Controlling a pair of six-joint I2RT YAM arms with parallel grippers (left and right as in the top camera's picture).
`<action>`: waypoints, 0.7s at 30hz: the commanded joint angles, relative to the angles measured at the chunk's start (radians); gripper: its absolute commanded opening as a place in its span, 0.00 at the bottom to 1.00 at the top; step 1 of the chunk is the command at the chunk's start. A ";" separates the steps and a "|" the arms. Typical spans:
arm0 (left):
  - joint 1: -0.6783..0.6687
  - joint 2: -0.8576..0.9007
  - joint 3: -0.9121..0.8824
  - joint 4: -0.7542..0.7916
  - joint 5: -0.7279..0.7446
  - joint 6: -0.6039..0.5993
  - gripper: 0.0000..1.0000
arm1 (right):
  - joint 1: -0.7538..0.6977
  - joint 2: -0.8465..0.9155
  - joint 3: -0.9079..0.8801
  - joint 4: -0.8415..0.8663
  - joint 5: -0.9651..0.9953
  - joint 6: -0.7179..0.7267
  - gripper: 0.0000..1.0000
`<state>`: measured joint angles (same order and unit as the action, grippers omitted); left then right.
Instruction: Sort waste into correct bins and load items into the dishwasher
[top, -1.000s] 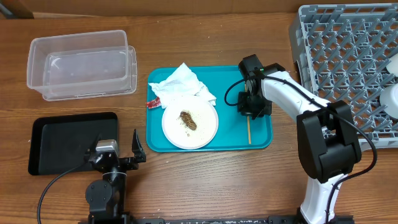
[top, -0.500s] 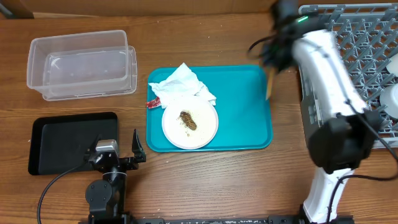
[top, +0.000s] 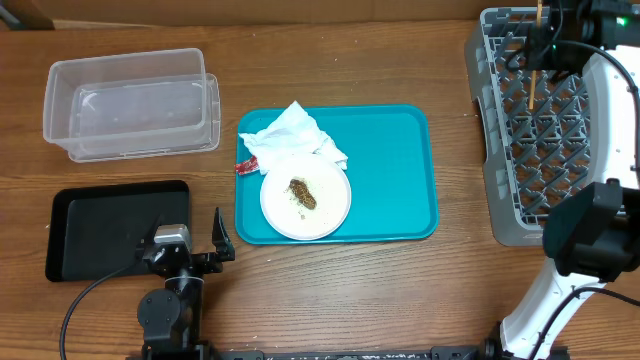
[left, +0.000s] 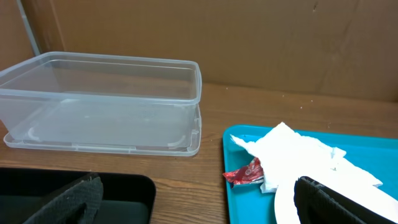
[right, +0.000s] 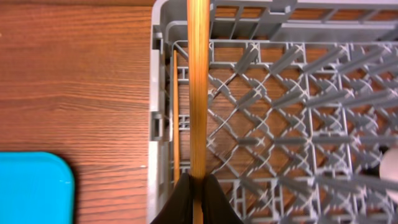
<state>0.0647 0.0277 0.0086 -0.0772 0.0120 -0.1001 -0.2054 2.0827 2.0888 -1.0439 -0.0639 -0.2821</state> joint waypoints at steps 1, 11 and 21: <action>-0.009 -0.001 -0.004 -0.001 0.000 0.015 1.00 | -0.031 0.005 -0.071 0.052 -0.126 -0.089 0.04; -0.009 -0.001 -0.003 -0.001 0.000 0.015 1.00 | -0.026 0.005 -0.152 0.074 -0.189 -0.076 0.29; -0.009 -0.001 -0.004 -0.001 0.000 0.015 1.00 | -0.024 -0.043 -0.074 -0.053 -0.247 0.270 0.41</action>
<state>0.0647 0.0277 0.0086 -0.0772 0.0116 -0.1001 -0.2333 2.0869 1.9499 -1.0470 -0.2497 -0.1905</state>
